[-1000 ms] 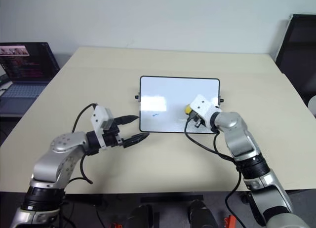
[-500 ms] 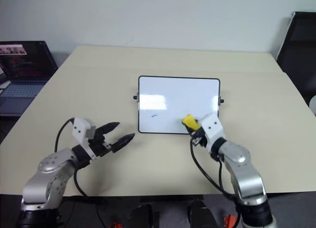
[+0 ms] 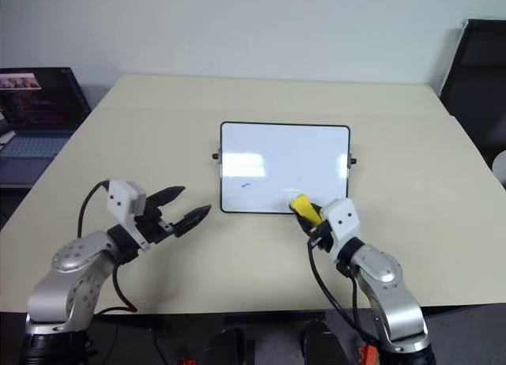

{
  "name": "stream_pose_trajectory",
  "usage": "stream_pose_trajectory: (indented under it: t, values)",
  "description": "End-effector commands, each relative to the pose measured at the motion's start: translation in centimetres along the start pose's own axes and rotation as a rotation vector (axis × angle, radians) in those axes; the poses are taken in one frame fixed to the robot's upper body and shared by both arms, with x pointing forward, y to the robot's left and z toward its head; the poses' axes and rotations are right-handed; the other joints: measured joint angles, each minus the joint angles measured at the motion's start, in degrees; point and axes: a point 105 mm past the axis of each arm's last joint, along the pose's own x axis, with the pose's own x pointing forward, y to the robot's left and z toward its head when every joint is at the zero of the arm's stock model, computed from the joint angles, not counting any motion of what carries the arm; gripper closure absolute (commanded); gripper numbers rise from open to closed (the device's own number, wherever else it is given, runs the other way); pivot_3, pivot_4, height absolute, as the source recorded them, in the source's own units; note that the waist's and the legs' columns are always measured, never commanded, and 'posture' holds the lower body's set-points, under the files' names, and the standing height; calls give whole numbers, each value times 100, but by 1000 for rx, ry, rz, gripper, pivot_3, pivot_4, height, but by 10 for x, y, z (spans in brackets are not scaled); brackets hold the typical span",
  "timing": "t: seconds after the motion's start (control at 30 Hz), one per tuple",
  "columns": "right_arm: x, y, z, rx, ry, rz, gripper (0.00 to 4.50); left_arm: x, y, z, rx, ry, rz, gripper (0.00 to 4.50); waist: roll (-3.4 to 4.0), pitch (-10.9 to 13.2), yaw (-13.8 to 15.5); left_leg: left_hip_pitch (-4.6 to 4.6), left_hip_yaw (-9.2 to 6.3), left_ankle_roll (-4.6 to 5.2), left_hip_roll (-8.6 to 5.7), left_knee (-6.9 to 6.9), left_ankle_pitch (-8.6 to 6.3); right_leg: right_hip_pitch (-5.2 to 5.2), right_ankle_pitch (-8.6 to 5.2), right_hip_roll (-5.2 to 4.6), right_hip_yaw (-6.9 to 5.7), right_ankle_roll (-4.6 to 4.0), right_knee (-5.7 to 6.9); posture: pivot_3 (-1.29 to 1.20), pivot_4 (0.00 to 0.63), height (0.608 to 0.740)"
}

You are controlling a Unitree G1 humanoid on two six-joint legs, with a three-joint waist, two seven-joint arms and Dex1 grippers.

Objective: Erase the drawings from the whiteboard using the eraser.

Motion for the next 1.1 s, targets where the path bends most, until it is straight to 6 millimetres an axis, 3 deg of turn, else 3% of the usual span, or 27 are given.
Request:
stream_pose_trajectory:
  t: [0.03,0.27,0.57,0.73,0.83,0.97,1.1]
  values:
    - [6,3,9,-67,-20,30,3231,-1,-1,10,86,-9,-8,0,0,0,-1,0,0,0,1,-1,0,-1,-1,1,0,0,0,0,150,740]
    - [45,18,10,-303,22,144,3231,0,5,3,143,46,-19,0,-1,0,-21,1,2,0,-1,8,0,0,2,0,3,-1,1,0,150,740]
    - [109,24,39,-584,31,252,3231,-2,9,-12,158,92,-52,0,-1,0,-16,-2,1,0,1,1,0,-1,5,2,-3,-1,2,0,150,740]
    - [133,25,41,-703,78,282,3231,-3,5,-17,167,105,-101,0,0,1,-18,-5,0,0,1,-1,0,-2,5,2,-5,9,3,0,150,740]
    - [140,25,36,-760,115,297,3231,-3,3,-19,166,104,-114,0,0,1,-17,-4,0,0,2,0,0,-2,4,2,-5,5,5,0,150,740]
    - [133,27,7,-815,258,397,3231,-3,-1,-19,163,98,-121,0,0,1,-16,-4,2,0,1,2,0,-1,3,1,-3,5,7,0,150,740]
    - [145,9,27,-813,196,257,3231,-4,0,-21,160,96,-121,0,0,1,-20,1,-2,1,3,4,1,-1,3,5,-5,4,19,0,150,740]
